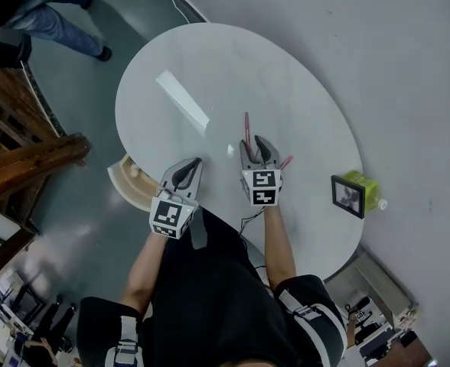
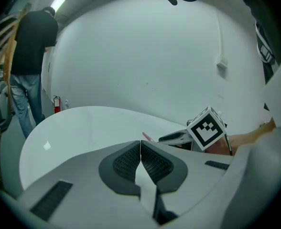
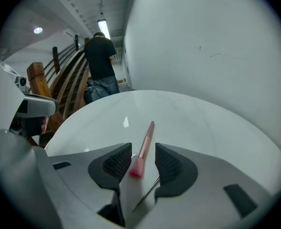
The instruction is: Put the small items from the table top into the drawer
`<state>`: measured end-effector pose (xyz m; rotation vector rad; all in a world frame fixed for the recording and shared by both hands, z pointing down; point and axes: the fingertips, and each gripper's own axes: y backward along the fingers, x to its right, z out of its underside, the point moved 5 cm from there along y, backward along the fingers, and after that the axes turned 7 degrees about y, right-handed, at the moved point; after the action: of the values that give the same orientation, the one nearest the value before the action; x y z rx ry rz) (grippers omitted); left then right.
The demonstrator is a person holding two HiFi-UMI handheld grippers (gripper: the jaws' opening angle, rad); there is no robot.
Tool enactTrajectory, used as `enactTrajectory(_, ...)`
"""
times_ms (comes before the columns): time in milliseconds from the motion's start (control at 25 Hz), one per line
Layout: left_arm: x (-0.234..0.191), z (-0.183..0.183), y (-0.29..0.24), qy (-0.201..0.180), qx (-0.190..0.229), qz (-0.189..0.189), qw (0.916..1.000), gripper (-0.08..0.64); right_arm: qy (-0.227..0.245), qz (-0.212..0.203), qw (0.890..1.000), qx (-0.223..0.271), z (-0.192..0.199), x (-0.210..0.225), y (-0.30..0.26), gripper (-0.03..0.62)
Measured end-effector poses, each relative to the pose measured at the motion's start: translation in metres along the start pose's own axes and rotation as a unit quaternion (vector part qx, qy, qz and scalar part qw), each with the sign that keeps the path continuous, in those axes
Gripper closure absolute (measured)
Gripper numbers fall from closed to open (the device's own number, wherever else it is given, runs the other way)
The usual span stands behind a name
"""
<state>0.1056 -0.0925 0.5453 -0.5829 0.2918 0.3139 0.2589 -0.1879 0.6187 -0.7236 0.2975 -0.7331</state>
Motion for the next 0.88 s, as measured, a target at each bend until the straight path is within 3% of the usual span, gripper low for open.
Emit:
enactTrajectory(280, -0.006, 0.0, 0.004, 0.003, 0.003, -0.004, 1.0, 0.54, 0.019, 0.011, 0.999, -0.023, -0.001, -0.003, -0.005, 0.448)
enactTrajectory(520, -0.009, 0.002, 0.011, 0.006, 0.009, -0.008, 0.9999, 0.54, 0.031, 0.026, 0.999, -0.036, 0.001, -0.004, -0.008, 0.516)
enactTrajectory(880, -0.006, -0.001, 0.038, 0.002, 0.026, -0.021, 0.9994, 0.54, 0.02, 0.02, 1.0, -0.008, -0.009, -0.013, 0.006, 0.527)
